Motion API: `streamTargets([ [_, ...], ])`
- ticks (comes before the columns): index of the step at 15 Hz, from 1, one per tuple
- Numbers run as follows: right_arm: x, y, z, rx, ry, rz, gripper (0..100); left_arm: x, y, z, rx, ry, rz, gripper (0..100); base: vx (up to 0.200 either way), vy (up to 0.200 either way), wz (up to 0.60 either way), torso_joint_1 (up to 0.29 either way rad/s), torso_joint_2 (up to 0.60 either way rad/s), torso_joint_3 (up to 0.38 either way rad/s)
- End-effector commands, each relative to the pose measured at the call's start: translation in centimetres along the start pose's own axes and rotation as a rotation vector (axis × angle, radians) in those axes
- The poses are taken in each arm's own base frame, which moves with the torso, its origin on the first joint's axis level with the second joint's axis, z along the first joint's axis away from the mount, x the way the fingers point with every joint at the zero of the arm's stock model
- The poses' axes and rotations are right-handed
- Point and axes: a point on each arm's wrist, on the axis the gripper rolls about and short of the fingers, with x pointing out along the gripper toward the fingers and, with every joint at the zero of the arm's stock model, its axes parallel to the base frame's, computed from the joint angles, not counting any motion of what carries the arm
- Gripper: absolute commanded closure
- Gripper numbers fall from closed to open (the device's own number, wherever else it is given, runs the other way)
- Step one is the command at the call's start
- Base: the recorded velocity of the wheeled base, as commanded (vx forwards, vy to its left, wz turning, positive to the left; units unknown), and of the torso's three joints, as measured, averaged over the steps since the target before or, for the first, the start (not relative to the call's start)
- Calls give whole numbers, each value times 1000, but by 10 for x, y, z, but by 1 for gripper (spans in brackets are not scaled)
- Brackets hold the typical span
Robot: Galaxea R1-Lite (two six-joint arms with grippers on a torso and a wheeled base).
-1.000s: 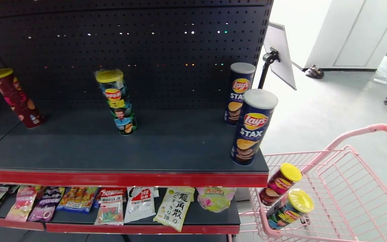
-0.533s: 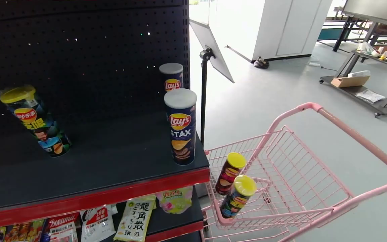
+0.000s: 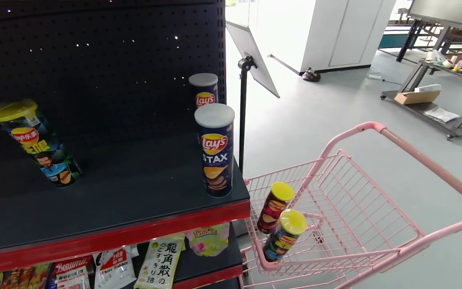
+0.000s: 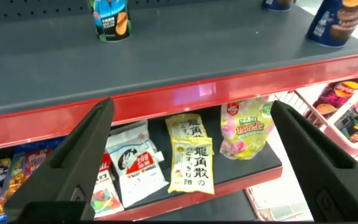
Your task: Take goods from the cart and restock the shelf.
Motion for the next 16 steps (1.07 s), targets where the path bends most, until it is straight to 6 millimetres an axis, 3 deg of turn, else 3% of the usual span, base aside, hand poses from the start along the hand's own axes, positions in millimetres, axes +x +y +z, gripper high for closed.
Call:
streamTargets([
  [1,0,0,0,0,1,0,0,0,0,0,0,2,0,0,0,0,0,-124,339,183],
  [16,0,0,0,-2,1,-3,0,0,0,0,0,2,1,0,0,0,0,-142,382,233],
])
